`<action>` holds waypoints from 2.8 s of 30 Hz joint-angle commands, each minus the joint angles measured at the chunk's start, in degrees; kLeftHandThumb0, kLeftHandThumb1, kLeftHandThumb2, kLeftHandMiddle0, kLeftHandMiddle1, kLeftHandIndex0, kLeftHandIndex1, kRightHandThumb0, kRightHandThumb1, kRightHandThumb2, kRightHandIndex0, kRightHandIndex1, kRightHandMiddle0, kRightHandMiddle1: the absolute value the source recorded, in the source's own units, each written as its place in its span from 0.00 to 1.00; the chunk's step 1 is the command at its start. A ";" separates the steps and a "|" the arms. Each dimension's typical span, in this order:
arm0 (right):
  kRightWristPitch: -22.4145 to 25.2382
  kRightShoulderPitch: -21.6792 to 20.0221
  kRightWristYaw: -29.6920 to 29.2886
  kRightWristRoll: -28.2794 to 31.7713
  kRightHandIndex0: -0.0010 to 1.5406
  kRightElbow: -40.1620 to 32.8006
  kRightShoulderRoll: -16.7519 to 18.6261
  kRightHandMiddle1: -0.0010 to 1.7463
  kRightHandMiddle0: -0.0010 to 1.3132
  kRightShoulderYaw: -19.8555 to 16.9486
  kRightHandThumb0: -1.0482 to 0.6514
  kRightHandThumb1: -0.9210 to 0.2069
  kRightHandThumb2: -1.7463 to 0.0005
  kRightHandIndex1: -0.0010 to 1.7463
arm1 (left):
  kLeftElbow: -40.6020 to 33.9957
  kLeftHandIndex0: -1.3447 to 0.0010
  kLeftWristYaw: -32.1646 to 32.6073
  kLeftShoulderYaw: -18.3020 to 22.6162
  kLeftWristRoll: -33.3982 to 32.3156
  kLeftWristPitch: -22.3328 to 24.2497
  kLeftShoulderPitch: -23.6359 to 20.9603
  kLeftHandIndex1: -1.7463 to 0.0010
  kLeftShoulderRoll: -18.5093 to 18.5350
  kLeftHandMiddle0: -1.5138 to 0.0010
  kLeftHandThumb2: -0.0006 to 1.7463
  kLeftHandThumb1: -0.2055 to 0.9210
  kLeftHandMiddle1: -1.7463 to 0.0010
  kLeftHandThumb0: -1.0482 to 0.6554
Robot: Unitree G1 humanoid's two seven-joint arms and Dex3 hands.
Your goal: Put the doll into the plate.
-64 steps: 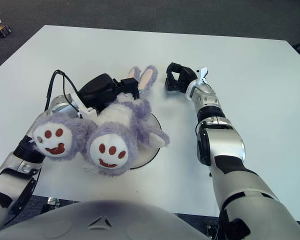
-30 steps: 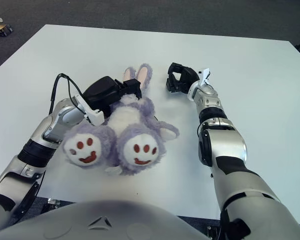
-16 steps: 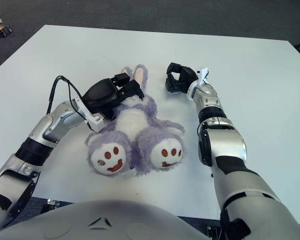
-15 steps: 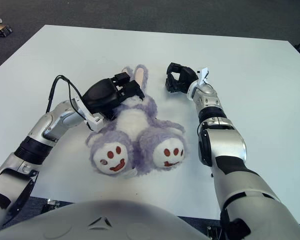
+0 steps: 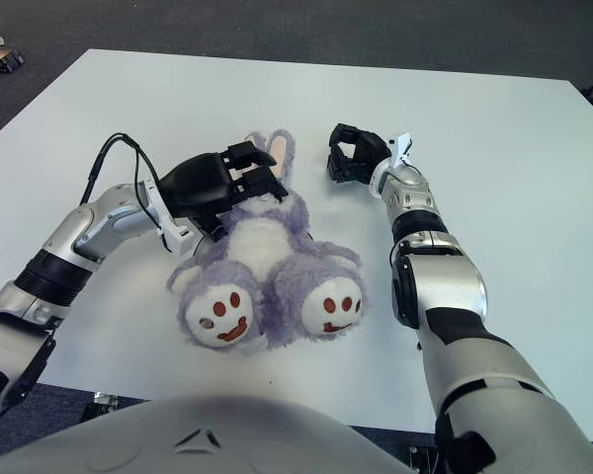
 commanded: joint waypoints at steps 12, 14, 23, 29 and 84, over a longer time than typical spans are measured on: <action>6.13 6.94 -1.64 -3.79 0.41 4.01 1.07 1.00 0.48 1.43 0.61 0.70 0.12 1.00 | 5.12 1.00 -9.96 -1.16 -6.61 -5.44 -7.81 0.59 5.25 1.00 0.22 0.96 0.91 0.03; 5.93 7.04 -1.86 -3.85 0.41 4.11 1.08 1.00 0.47 1.34 0.61 0.70 0.12 1.00 | 6.04 1.00 -12.26 -1.19 -8.40 -5.47 -9.29 0.60 5.94 1.00 0.22 0.94 0.92 0.04; 4.61 7.39 -3.23 -4.33 0.43 4.46 1.42 1.00 0.49 1.49 0.61 0.72 0.11 1.00 | 8.35 1.00 -21.52 1.71 -20.24 -2.90 -14.83 0.60 8.86 1.00 0.37 0.71 0.91 0.14; 4.60 7.55 -2.96 -4.11 0.43 4.18 1.44 1.00 0.50 1.41 0.61 0.74 0.10 1.00 | 5.18 1.00 -25.25 4.28 -25.48 2.39 -13.71 0.57 10.35 1.00 0.49 0.57 0.86 0.22; 2.56 9.45 -4.73 -3.23 0.59 3.03 1.08 0.90 0.56 -0.57 0.61 0.87 0.03 1.00 | 50.76 0.92 4.94 25.41 -37.03 4.94 2.10 0.10 -14.34 0.84 0.49 0.76 0.26 0.32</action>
